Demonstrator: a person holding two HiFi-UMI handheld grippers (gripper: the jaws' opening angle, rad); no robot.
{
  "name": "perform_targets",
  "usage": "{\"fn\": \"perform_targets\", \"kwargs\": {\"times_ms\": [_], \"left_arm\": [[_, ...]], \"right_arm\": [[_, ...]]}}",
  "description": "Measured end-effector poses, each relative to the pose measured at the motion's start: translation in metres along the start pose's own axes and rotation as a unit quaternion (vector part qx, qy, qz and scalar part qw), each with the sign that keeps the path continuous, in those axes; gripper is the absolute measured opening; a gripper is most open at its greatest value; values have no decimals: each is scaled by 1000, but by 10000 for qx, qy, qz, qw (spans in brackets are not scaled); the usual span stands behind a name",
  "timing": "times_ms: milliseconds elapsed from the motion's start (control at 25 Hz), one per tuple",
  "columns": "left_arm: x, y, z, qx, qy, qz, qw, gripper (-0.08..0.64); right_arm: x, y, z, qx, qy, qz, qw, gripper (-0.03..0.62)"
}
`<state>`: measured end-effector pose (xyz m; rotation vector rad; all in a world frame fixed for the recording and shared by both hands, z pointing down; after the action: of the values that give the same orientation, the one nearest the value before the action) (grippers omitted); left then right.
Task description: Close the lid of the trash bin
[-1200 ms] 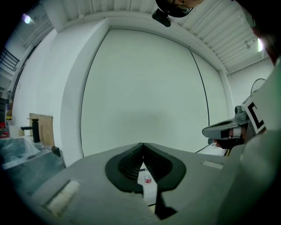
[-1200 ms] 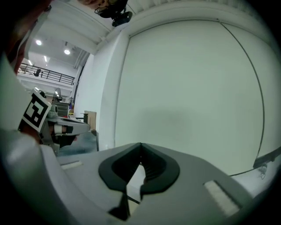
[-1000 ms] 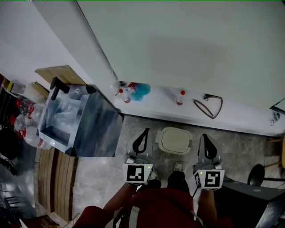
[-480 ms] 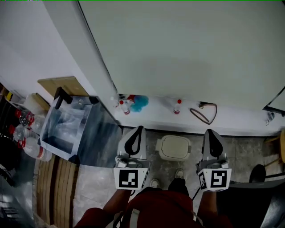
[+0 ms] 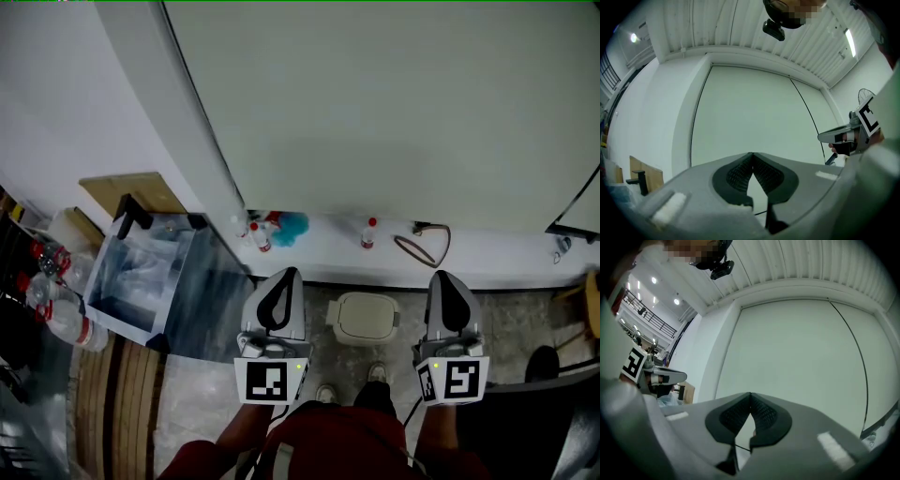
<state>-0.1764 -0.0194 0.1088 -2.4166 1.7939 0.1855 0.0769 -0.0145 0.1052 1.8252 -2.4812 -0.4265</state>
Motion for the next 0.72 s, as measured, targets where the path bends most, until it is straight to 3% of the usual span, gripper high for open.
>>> {"fn": "perform_targets", "kwargs": {"times_ms": [720], "left_arm": [[-2, -6, 8, -40, -197, -118, 9997, 5]], "right_arm": [[-19, -9, 5, -145, -81, -293, 9994, 0]]}}
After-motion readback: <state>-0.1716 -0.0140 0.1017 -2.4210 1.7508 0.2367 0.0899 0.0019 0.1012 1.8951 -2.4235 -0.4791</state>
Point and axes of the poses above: the fingertips, and each gripper's own axes: x forward along the fingers, y to its left, z out of its top, the point moved 5 cm from there along -x, backward along the fingers, and after that the axes turned 4 degrees about -x, right-handed, at the moved point
